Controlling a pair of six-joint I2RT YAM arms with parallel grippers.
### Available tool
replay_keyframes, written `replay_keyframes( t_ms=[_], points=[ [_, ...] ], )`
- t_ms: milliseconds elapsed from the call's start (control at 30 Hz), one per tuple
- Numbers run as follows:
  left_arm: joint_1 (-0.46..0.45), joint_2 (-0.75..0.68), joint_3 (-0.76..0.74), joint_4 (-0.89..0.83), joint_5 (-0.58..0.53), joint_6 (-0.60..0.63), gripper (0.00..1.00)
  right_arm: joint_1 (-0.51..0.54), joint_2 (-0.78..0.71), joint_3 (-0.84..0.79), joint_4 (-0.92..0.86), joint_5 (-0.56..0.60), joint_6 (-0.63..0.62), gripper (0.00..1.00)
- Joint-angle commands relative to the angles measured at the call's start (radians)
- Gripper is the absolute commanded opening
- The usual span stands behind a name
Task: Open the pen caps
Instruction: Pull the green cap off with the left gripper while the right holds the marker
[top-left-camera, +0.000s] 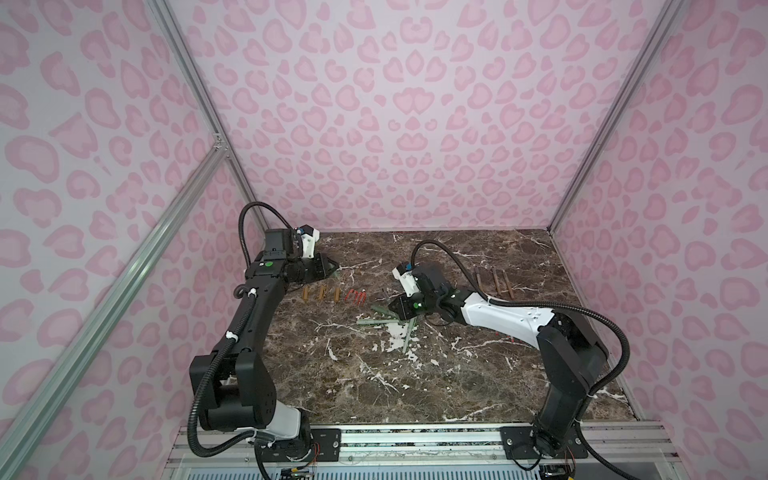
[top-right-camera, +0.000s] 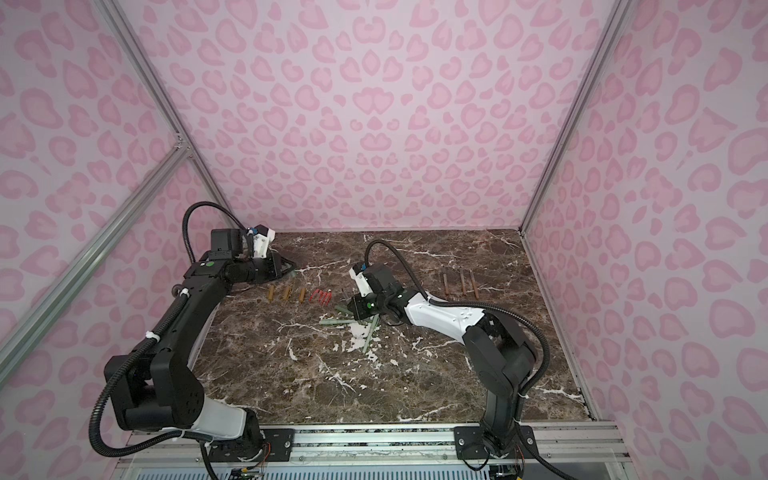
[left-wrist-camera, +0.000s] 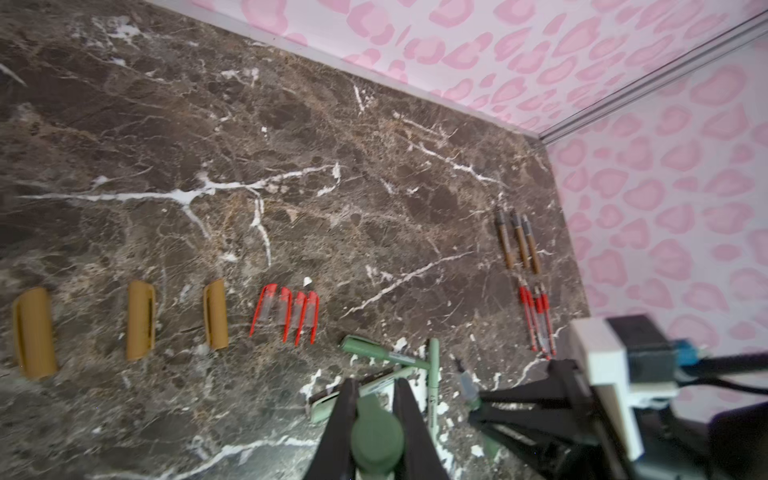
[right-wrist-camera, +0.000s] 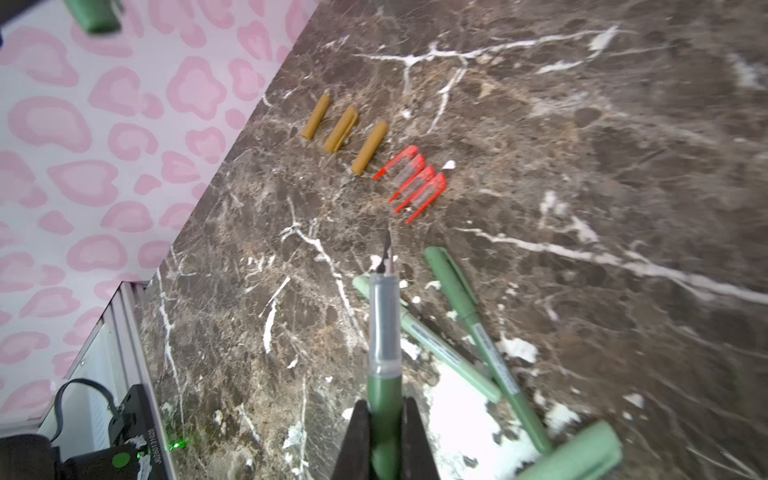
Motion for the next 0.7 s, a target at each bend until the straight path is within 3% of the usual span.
replay_keyframes(
  t_ms=[0,267,667],
  points=[
    [0.004,-0.028,-0.067,-0.035,-0.18,0.131,0.04,-0.045,-0.012,0.001,-0.053,0.037,-0.023,0.0],
    [0.003,-0.058,-0.208,-0.067,-0.366,0.318,0.03,-0.215,-0.039,0.017,-0.164,0.121,-0.065,0.0],
    [0.007,0.003,-0.296,-0.019,-0.529,0.333,0.03,-0.407,0.015,0.053,-0.247,0.185,-0.123,0.0]
  ],
)
